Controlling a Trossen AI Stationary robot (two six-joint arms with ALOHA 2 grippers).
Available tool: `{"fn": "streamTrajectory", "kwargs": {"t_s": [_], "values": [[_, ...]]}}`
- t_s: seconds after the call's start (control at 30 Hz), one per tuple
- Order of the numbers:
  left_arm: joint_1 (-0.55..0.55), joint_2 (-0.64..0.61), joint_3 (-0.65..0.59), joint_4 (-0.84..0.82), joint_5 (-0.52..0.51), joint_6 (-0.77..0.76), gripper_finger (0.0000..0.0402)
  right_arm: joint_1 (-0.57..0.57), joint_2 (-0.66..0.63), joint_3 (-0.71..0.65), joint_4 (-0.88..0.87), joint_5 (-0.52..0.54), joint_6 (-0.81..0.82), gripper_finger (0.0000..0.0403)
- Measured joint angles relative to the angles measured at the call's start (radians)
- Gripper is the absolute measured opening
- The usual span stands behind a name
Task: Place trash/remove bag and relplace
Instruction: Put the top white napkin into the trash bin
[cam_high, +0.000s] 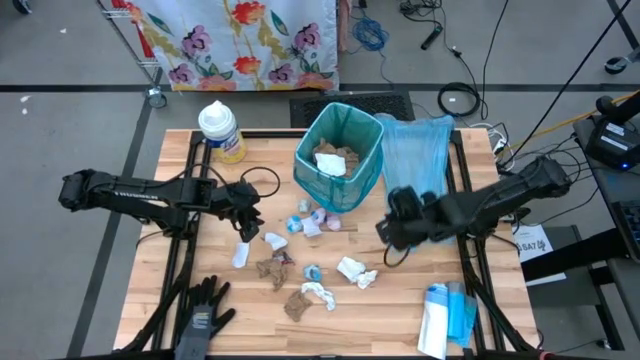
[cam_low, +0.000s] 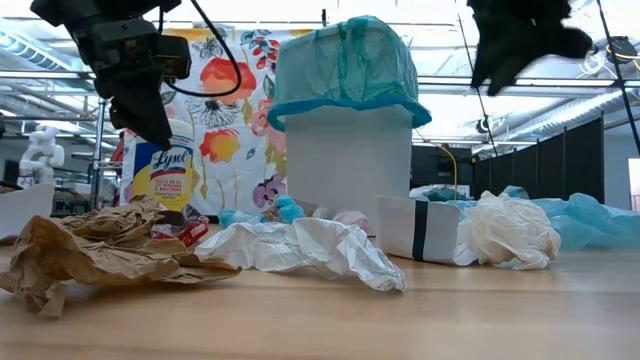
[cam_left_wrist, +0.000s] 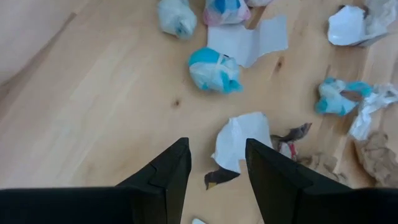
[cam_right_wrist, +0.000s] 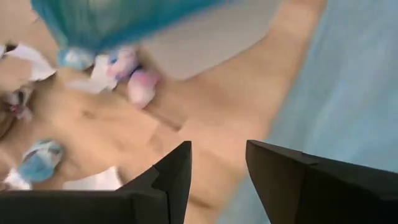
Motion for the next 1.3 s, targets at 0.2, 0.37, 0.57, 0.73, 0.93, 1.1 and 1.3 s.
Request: {"fn": "streamTrajectory", "kwargs": {"t_s": [0.2, 0.37, 0.57, 0.73, 0.93, 1.1, 1.3], "values": [[0.000, 0.000, 0.000, 0.000, 0.005, -0.002, 0.0157, 0.062, 0.000, -0.211, 0.280, -0.073, 0.090, 0.0144], [0.000, 0.000, 0.000, 0.001, 0.005, -0.002, 0.0157, 0.107, 0.000, -0.296, 0.353, -0.077, 0.169, 0.0144], [0.000, 0.000, 0.000, 0.001, 0.005, -0.001, 0.0157, 0.119, 0.015, -0.314, 0.531, -0.121, 0.089, 0.0144], [0.000, 0.000, 0.000, 0.002, 0.005, -0.001, 0.0157, 0.120, 0.067, -0.314, 0.606, -0.259, -0.038, 0.0144], [0.000, 0.000, 0.000, 0.002, 0.005, 0.000, 0.0157, 0.121, 0.117, -0.314, 0.668, -0.387, -0.161, 0.0143], [0.000, 0.000, 0.000, 0.003, 0.005, -0.001, 0.0157, 0.126, 0.148, -0.314, 0.734, -0.402, -0.311, 0.0143], [0.000, 0.000, 0.000, 0.005, 0.005, -0.002, 0.0157, 0.126, 0.185, -0.314, 0.755, -0.412, -0.423, 0.0143]]}}
